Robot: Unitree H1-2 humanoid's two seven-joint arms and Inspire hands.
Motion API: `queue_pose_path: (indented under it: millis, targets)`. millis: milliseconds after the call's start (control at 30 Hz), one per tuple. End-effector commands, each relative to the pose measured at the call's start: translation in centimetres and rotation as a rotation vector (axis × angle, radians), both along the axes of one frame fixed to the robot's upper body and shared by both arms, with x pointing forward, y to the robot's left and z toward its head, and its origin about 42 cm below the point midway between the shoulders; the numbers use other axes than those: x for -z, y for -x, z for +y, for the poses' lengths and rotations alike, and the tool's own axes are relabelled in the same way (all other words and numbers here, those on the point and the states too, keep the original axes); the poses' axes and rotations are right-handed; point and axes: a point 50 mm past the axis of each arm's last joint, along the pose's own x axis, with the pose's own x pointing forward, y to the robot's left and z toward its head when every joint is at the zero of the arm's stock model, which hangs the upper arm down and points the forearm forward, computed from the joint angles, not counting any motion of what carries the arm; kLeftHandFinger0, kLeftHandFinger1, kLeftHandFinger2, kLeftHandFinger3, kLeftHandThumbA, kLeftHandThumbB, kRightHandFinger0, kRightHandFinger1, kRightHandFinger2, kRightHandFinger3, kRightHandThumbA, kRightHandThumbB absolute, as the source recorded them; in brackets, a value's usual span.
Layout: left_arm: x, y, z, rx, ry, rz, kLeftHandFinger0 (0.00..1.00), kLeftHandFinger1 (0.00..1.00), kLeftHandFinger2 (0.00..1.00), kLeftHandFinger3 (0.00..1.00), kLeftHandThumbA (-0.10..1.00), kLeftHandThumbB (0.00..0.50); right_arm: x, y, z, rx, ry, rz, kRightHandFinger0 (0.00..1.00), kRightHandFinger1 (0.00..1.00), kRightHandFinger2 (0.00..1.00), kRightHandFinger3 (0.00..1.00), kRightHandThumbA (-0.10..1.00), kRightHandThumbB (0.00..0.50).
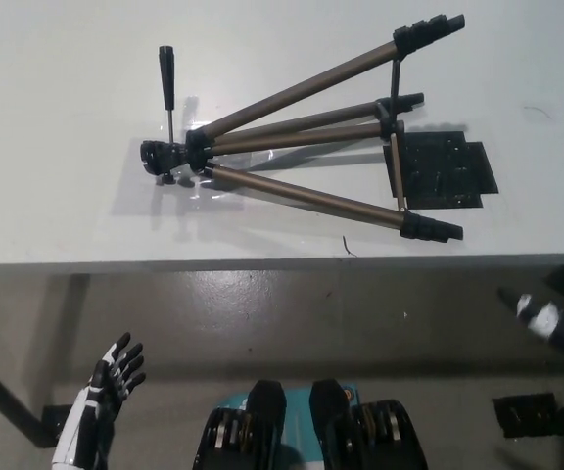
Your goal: A tripod lies near the right hand side of the table and the robot grab a leg of the tripod using its right hand and put it up right.
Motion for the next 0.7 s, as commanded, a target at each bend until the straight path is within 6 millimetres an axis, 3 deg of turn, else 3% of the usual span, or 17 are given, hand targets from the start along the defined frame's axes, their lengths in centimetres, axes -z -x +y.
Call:
queue_pose_path:
  millis: [0,33,67,100,133,233,333,533,667]
  targets:
    - [-1.4,-0.4,0.3,0.04,-0.013,-0.087,1.0,1.0,1.0,1.0,1.0,0.153,-12.6,-2.3,0.4,0.114,0.372,-0.161,1.0,1.0,1.0,1.0,0.96,0.385]
    - [-1.4,-0.4,0.3,0.039,-0.01,-0.085,1.0,1.0,1.0,1.0,1.0,0.16,-14.6,-3.1,0.9,0.126,0.42,-0.187,1.0,1.0,1.0,1.0,0.9,0.38]
    - [-1.4,-0.4,0.3,0.037,-0.013,-0.083,1.0,1.0,1.0,1.0,1.0,0.153,-16.8,-4.5,1.5,0.125,0.47,-0.18,1.0,1.0,1.0,1.0,0.88,0.409]
    - [-1.4,-0.4,0.4,0.037,-0.012,-0.082,1.0,1.0,1.0,1.0,1.0,0.155,-17.6,-5.2,1.8,0.127,0.498,-0.178,1.0,1.0,1.0,1.0,0.89,0.427]
    - [-1.3,-0.3,0.5,0.038,-0.007,-0.079,1.0,1.0,1.0,1.0,1.0,0.149,-19.6,-7.2,2.7,0.129,0.57,-0.174,1.0,1.0,1.0,1.0,0.91,0.452]
    - [-1.3,-0.2,0.4,0.04,-0.01,-0.074,1.0,1.0,1.0,1.0,1.0,0.139,-22.2,-10.4,4.2,0.113,0.661,-0.132,1.0,1.0,1.0,1.0,0.93,0.494]
    - [-1.3,-0.2,0.5,0.039,-0.015,-0.074,1.0,1.0,1.0,1.0,1.0,0.137,-25.4,-14.0,7.9,0.087,0.787,-0.053,1.0,1.0,1.0,1.0,0.9,0.498]
    - [-0.8,0.3,0.7,0.029,-0.011,-0.076,1.0,1.0,1.0,1.0,1.0,0.131,-28.1,-18.8,14.0,0.064,0.986,0.001,1.0,1.0,1.0,1.0,0.92,0.5]
    - [-0.8,0.5,0.7,0.03,-0.015,-0.063,1.0,1.0,1.0,1.0,1.0,0.14,-28.6,-21.5,17.8,0.056,1.092,0.078,1.0,1.0,1.0,1.0,0.92,0.5]
